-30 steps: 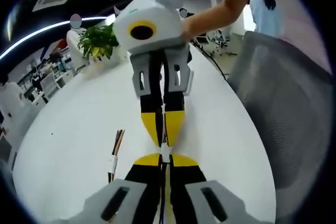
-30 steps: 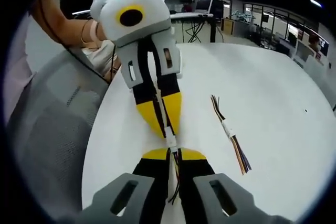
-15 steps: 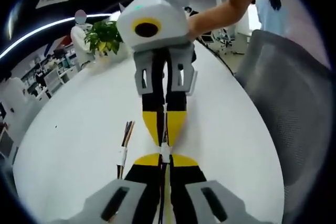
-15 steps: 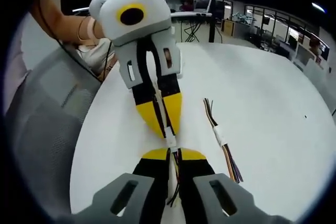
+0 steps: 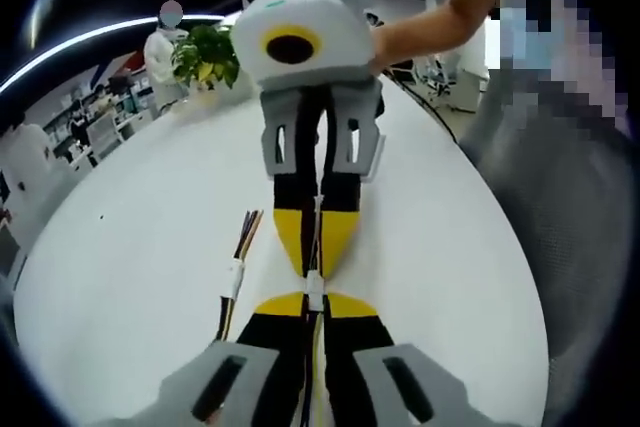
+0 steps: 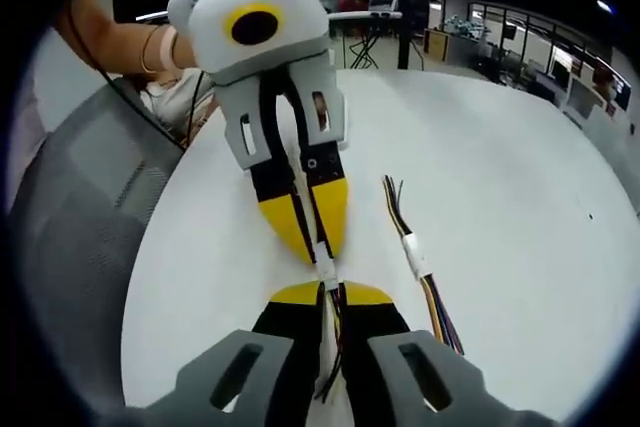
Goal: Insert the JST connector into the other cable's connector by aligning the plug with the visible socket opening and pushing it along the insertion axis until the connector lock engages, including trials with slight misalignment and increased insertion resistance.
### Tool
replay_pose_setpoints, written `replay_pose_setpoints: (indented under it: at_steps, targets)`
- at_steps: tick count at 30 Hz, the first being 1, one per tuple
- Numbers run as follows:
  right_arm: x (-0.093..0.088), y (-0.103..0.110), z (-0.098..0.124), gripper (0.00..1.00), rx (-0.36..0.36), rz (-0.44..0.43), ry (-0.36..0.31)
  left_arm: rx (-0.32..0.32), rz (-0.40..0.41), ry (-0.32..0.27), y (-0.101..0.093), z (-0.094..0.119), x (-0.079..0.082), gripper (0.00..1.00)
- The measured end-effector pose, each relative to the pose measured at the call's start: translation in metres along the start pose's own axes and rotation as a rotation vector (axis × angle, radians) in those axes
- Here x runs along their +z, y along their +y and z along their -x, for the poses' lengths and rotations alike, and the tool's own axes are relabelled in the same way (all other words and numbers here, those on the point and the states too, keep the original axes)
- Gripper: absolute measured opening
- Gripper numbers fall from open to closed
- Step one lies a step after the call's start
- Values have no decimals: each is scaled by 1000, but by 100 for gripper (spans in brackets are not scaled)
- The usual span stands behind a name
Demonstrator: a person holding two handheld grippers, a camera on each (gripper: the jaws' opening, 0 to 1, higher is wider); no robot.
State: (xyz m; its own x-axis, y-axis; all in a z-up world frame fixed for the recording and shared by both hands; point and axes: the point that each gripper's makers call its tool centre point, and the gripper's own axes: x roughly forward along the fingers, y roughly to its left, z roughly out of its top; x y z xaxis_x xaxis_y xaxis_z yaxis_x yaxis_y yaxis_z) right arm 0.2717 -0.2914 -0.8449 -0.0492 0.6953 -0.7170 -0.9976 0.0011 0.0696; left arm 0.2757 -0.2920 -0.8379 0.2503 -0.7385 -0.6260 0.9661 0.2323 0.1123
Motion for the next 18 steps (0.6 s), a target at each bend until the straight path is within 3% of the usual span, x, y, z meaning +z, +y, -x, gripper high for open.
replay_pose_setpoints:
  at_steps: [18]
  targets:
    - [-2, 4, -3, 3, 16, -7, 2, -7, 71, -13, -4, -2, -7, 0]
